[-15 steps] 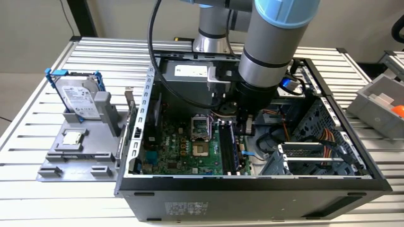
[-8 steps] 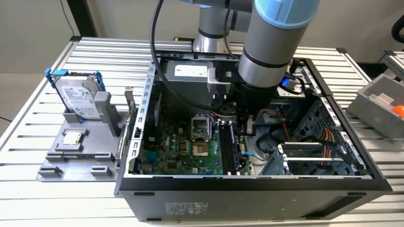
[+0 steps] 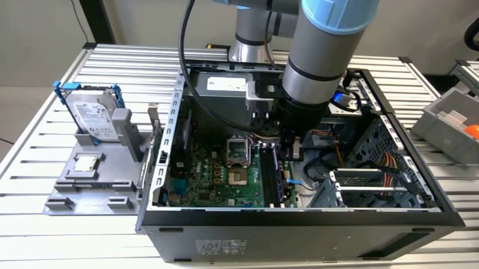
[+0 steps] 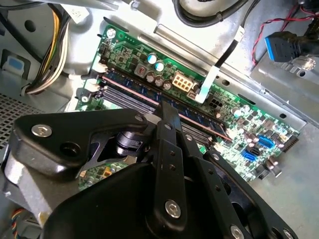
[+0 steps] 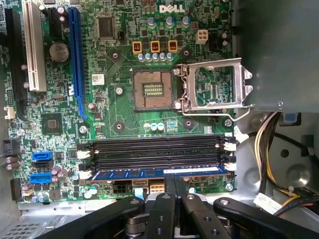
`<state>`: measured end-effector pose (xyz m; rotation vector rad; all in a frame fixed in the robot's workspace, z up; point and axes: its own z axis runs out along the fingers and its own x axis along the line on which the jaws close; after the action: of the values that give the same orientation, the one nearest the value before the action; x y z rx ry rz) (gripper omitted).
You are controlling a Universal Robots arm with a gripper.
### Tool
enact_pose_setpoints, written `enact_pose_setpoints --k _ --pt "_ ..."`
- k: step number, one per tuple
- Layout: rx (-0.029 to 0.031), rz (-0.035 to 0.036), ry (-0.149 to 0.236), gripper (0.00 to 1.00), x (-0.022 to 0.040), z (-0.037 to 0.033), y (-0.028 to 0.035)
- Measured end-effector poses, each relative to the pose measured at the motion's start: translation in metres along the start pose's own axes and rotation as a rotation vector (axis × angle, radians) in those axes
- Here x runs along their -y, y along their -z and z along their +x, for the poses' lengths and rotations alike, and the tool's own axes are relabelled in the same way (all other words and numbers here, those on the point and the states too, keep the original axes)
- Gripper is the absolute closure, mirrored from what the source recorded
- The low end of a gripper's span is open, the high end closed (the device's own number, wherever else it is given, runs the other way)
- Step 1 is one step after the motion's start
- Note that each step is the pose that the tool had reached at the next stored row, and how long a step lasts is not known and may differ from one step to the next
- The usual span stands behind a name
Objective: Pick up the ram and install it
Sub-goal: 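Press down the ram until it locks into place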
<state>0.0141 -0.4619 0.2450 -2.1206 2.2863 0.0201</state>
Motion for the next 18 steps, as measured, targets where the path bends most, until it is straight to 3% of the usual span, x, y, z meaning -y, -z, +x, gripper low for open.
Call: enact_pose_setpoints --k 18 --pt "-0.0002 -0.0017 0.000 1.00 0.0003 0.0036 -0.0033"
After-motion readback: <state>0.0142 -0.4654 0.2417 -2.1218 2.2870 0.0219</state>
